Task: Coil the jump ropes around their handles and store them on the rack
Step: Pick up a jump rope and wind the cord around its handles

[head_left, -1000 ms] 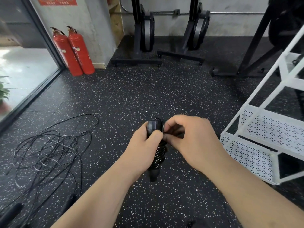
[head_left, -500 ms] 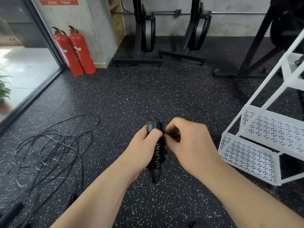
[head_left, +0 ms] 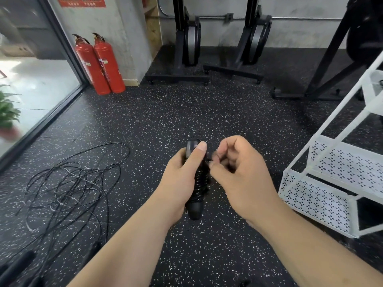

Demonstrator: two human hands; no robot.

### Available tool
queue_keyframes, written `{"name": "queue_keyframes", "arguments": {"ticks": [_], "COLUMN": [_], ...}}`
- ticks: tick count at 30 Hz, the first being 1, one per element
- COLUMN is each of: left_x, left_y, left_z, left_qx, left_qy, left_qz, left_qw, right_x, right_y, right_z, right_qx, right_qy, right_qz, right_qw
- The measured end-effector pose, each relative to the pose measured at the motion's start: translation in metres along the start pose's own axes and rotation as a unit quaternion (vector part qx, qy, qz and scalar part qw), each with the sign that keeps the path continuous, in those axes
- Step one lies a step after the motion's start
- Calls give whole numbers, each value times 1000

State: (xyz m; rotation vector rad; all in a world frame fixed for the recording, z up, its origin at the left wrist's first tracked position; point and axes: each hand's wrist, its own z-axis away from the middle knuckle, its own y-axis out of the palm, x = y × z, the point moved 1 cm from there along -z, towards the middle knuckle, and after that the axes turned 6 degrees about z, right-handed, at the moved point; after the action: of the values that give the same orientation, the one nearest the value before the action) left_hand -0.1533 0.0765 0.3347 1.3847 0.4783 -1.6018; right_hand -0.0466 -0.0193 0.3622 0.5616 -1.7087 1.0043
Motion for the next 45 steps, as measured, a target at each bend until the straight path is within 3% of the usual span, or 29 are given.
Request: {"name": "queue_keyframes", "arguments": {"ticks": [3, 6, 9, 12, 14, 17, 19, 22, 26, 31, 39, 45], "left_x": [1, 1, 7, 9, 10, 16, 18, 16, 17, 19, 17, 42], "left_y": [-3, -1, 1, -1, -1, 2, 9, 19, 37, 67, 113, 164], "left_z": [-6, -4, -1, -4, -9, -13, -12, -11, -3, 6, 30, 69], "left_qx": [-70, -51, -30, -33, -52, -99, -114, -80, 26, 78, 64, 51], "left_qy": [71, 65, 75, 81, 89, 107, 94, 21, -43, 4, 116, 75], "left_qz": [-78, -64, -61, -80, -119, -146, -126, -99, -36, -13, -85, -130], "left_qw": [992, 995, 995, 993, 988, 979, 981, 992, 998, 997, 988, 987], "right_x": [5, 4, 2, 2, 7, 12, 12, 5, -9, -16, -6, -2], "right_y": [14, 10, 0, -4, -1, 16, 19, -1, -37, -61, -108, -142], "right_z": [9, 5, -4, -8, -2, 16, 19, 10, -7, -9, 15, 31], "right_qx": [-3, -13, -1, 63, 68, 21, 8, -3, -82, -106, -107, -218], "right_qy": [-26, -10, 118, 206, 203, 113, 129, 178, 224, 279, 226, 239], "right_qz": [38, 18, -149, -234, -173, 10, -28, -74, -97, -201, -197, -253], "right_qw": [999, 1000, 982, 948, 961, 993, 991, 981, 966, 933, 948, 912]}}
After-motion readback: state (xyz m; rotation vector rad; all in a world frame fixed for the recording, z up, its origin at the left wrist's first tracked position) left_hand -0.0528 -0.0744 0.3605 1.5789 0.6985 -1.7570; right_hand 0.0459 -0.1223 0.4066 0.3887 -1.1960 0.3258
